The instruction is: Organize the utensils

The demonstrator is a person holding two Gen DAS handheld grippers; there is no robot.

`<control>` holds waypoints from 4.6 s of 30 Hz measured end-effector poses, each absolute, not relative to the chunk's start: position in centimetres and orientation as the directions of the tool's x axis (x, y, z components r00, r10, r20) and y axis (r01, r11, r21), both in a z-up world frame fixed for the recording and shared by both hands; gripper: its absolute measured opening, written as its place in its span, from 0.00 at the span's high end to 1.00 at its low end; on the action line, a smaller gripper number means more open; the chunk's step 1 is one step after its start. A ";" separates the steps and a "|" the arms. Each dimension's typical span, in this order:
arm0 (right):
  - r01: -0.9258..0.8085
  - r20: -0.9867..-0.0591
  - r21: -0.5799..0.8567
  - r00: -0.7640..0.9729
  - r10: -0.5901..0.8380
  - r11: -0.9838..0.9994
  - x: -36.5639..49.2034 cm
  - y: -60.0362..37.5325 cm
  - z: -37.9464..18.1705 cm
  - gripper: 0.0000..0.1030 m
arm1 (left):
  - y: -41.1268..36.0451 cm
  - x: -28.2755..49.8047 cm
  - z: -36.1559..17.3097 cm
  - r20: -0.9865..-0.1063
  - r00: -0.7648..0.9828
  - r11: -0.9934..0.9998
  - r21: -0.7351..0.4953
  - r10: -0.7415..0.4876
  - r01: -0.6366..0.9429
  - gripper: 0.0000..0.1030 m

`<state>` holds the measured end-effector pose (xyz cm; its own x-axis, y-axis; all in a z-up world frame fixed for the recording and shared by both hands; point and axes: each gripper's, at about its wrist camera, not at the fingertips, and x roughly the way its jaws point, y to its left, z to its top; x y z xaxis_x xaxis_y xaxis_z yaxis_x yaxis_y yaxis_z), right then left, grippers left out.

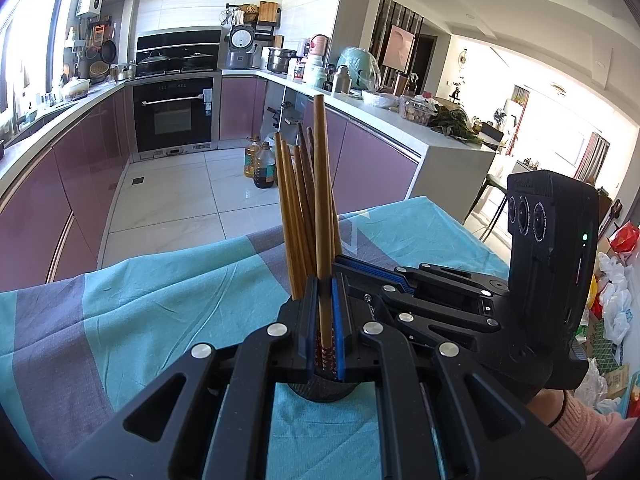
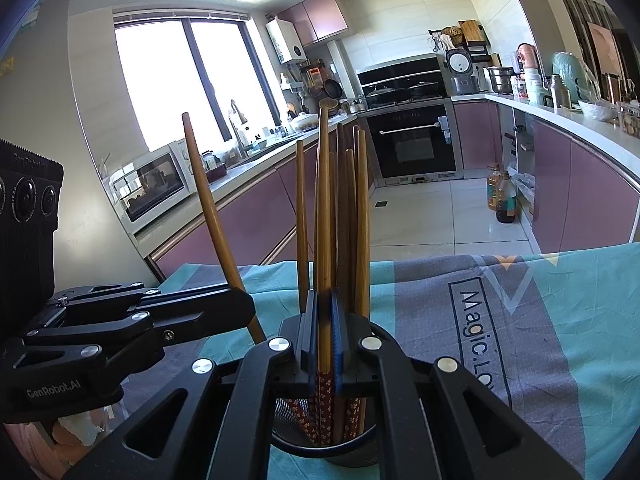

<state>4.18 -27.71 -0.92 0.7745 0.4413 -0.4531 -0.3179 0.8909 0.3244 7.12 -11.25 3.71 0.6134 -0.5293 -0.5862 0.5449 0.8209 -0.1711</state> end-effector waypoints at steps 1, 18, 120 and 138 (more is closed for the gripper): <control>-0.318 -0.455 0.324 0.773 0.442 0.891 4.2 -27.7 -0.9 0.95 | -11.3 7.0 3.7 -0.586 0.613 0.821 -0.171 -0.529 0.545 0.93; -0.317 -0.462 0.323 0.769 0.441 0.892 3.9 -27.7 -1.0 0.95 | -11.4 7.9 3.3 -0.594 0.606 0.821 -0.176 -0.528 0.543 0.93; -0.165 -0.213 0.038 0.962 0.170 0.986 -9.6 -24.3 1.9 0.06 | 3.4 -10.6 3.9 -0.205 0.978 0.999 0.012 0.034 -0.032 0.05; -0.172 -0.214 0.041 0.961 0.176 0.984 -9.5 -24.1 2.0 0.06 | 3.4 -10.8 4.0 -0.200 0.979 0.999 0.013 0.041 -0.040 0.05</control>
